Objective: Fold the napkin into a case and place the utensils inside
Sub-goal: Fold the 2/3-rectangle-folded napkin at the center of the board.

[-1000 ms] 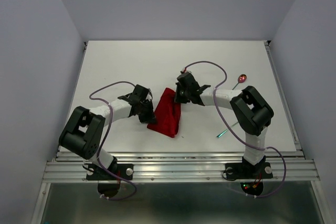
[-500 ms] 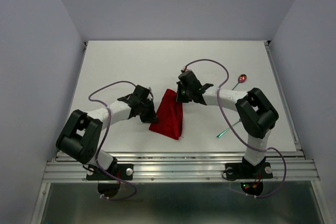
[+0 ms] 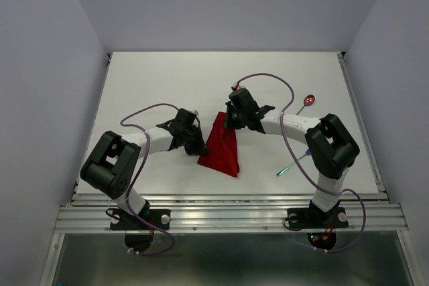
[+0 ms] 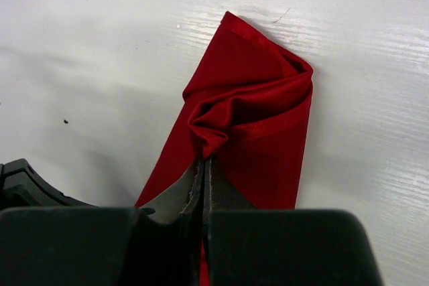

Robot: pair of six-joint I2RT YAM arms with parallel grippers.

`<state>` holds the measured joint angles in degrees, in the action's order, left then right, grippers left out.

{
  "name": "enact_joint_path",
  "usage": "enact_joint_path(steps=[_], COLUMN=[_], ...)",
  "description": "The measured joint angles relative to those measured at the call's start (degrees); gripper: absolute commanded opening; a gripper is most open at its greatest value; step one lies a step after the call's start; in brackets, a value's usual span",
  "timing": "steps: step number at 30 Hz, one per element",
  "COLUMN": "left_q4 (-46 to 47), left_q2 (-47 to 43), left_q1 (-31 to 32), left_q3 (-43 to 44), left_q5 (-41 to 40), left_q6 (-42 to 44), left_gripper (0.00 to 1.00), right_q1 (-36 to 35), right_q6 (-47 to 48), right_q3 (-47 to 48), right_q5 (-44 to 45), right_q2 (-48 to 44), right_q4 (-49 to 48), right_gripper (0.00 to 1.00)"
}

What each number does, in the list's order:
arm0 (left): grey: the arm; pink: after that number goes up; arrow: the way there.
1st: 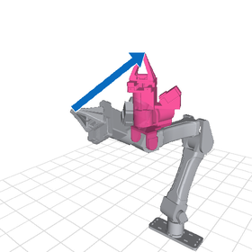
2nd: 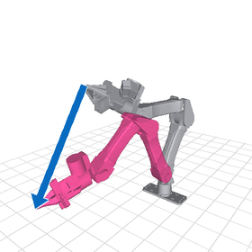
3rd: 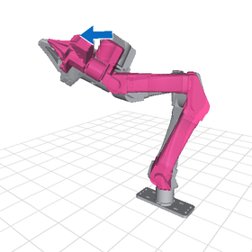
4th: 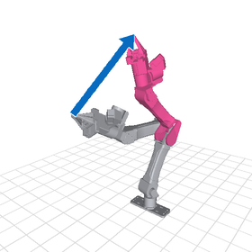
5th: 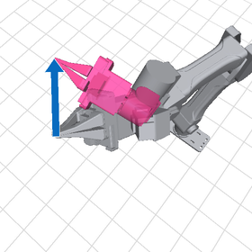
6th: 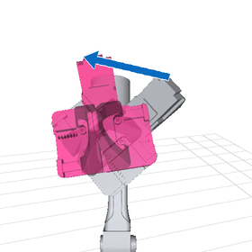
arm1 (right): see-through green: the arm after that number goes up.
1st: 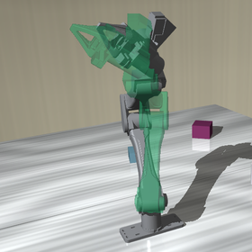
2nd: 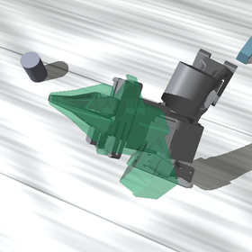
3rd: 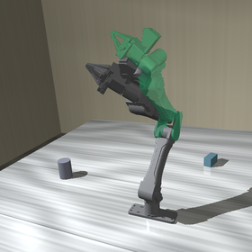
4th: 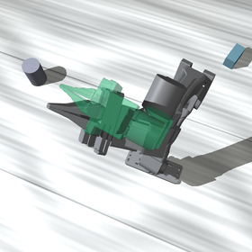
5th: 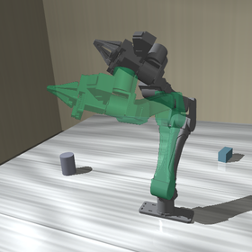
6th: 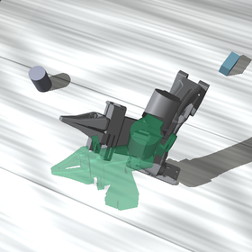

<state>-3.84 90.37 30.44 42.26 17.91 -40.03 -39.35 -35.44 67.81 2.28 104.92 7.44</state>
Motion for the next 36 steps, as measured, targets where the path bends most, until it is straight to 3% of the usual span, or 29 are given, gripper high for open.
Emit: enact_joint_path(steps=[36], left_q4=[7.5], left_q2=[2.1], left_q1=[4.2], left_q3=[-1.3], left_q5=[2.9], left_q6=[-4.9], left_gripper=[0.00], right_q1=[0.0], right_q6=[-4.6], right_q3=[12.4], right_q5=[0.1], right_q2=[7.1], right_q4=[1.7], right_gripper=[0.01])
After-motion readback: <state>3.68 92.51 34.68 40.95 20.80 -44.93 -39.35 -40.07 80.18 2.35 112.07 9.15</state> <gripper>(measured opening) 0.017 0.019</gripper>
